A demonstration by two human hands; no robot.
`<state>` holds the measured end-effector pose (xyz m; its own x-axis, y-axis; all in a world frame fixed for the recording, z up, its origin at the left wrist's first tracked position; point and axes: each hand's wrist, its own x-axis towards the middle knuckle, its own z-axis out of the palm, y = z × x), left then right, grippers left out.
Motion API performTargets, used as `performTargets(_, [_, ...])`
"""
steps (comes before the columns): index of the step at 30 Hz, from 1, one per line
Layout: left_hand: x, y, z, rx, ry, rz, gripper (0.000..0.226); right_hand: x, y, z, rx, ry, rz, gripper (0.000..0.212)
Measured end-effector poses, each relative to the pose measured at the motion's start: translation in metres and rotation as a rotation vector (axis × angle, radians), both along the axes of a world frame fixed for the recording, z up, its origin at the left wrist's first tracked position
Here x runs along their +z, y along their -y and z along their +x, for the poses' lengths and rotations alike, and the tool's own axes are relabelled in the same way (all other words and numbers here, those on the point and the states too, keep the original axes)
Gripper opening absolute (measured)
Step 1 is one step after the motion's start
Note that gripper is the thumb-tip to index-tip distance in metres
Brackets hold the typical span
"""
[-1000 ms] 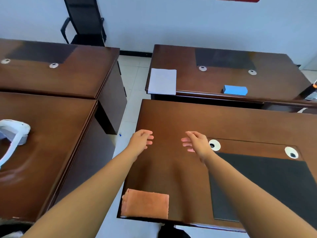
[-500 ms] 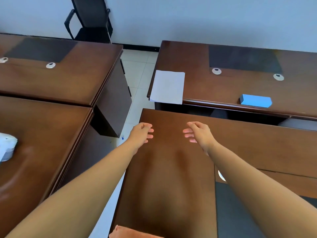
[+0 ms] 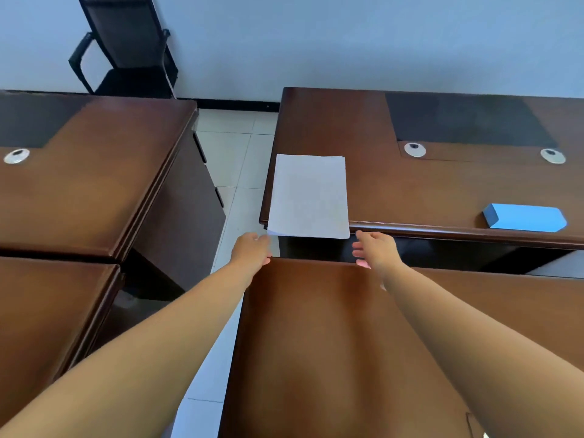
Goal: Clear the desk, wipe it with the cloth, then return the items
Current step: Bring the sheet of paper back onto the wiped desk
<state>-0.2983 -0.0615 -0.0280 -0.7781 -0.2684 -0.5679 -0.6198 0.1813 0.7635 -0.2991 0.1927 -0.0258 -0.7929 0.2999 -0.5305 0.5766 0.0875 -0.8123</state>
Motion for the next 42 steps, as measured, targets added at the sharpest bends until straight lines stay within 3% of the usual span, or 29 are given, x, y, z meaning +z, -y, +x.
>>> performTargets(4, [-0.039,0.003,-0.043,0.052,0.007,-0.059,0.051,-0.036,0.007,-0.036,-0.074,0.043,-0.031,0.029])
performTargets(13, [-0.066,-0.001,-0.077,0.153,0.01,0.229,0.012,-0.065,0.013,-0.066,-0.118,0.053,-0.103,0.018])
performTargets(19, [-0.06,0.004,-0.068,0.036,-0.085,0.098,0.019,-0.056,0.005,-0.056,-0.01,-0.035,0.013,0.013])
performTargets(27, [-0.036,0.008,0.023,-0.036,-0.168,-0.046,0.016,-0.031,0.002,0.033,0.039,-0.018,0.0,0.013])
performTargets(42, [-0.018,0.004,0.256,0.028,-0.048,-0.144,0.013,-0.019,0.001,0.247,0.173,0.1,-0.067,0.012])
